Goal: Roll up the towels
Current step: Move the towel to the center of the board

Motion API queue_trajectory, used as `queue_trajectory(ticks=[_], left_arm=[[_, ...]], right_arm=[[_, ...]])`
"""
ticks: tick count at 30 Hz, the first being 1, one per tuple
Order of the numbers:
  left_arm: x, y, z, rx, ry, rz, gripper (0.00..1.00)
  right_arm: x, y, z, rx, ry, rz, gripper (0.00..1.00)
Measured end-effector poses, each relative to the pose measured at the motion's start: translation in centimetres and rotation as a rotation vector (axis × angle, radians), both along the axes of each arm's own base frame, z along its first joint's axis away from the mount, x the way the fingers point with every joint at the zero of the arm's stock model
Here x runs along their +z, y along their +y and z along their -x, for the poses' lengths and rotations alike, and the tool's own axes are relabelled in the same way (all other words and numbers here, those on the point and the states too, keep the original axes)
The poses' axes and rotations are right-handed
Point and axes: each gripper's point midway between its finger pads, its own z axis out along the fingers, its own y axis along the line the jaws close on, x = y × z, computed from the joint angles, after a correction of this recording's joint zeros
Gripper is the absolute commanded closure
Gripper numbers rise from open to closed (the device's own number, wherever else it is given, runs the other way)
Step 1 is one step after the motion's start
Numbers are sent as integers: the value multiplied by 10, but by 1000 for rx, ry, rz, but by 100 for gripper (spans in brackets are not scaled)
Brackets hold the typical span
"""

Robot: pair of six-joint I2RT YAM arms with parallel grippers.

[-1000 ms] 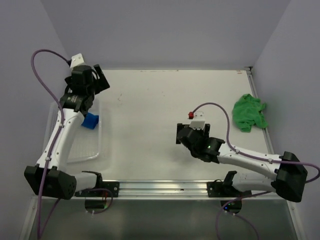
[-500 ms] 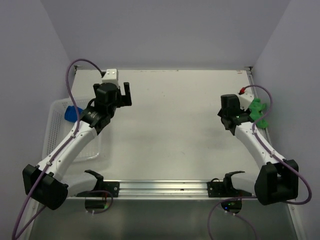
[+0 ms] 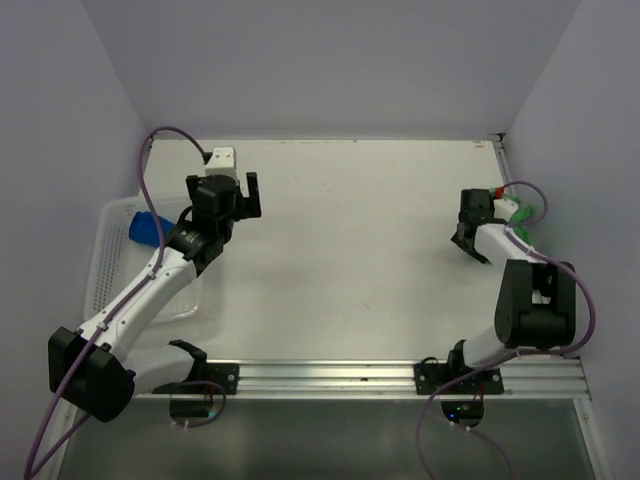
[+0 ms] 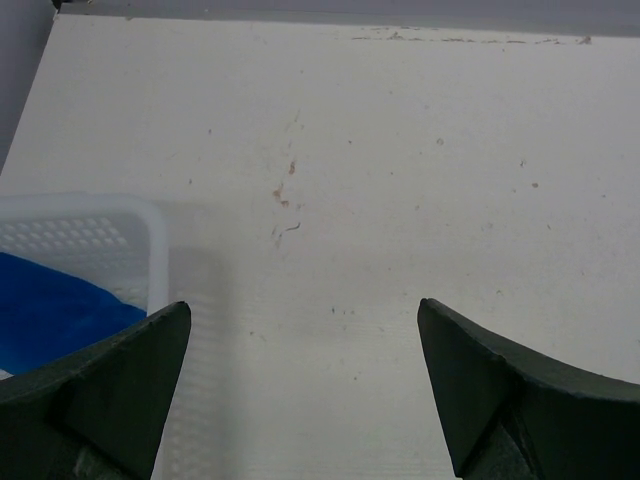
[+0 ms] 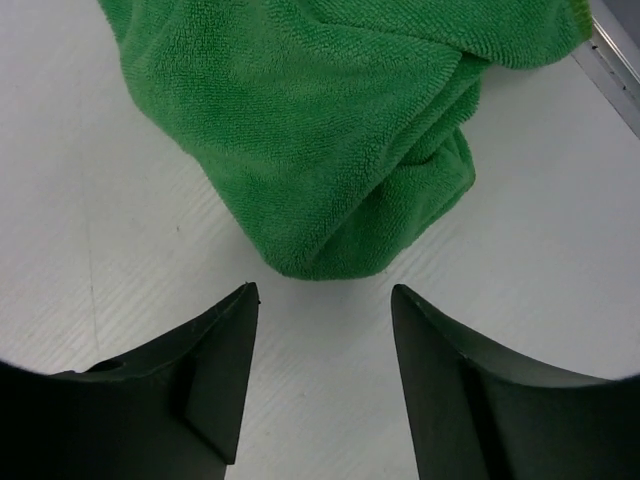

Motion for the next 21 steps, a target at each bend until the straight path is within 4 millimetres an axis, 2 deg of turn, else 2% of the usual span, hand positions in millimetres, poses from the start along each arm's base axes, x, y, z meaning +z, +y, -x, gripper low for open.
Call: queue_trajectory(ticks=[4, 6, 8, 11, 13, 15, 16, 18, 21], left_arm=[[1, 5, 0, 29, -6, -12, 0], [1, 7, 0, 37, -7, -16, 0], [1, 8, 0, 39, -8, -18, 0], [1, 7, 0, 34, -7, -19, 0], [1, 6, 0, 26, -6, -18, 0], [0, 4, 0, 14, -2, -18, 0], [0, 3, 0, 5, -1, -19, 0], [0, 2, 0, -2, 0, -19, 0], [0, 0, 0, -10, 1, -16, 0]], right_arm=[[-14, -7, -11, -5, 33, -15, 70], [-14, -9, -21, 5, 17, -25, 90], [-12, -6, -27, 32, -7, -41, 100], [4, 12, -38, 116, -55, -45, 100], [23, 38, -44, 204, -97, -35, 100], [45, 78, -50, 326, -142, -27, 100], [56, 93, -53, 366, -163, -29, 100], [79, 148, -58, 508, -217, -53, 100], [98, 212, -55, 653, -265, -115, 100]])
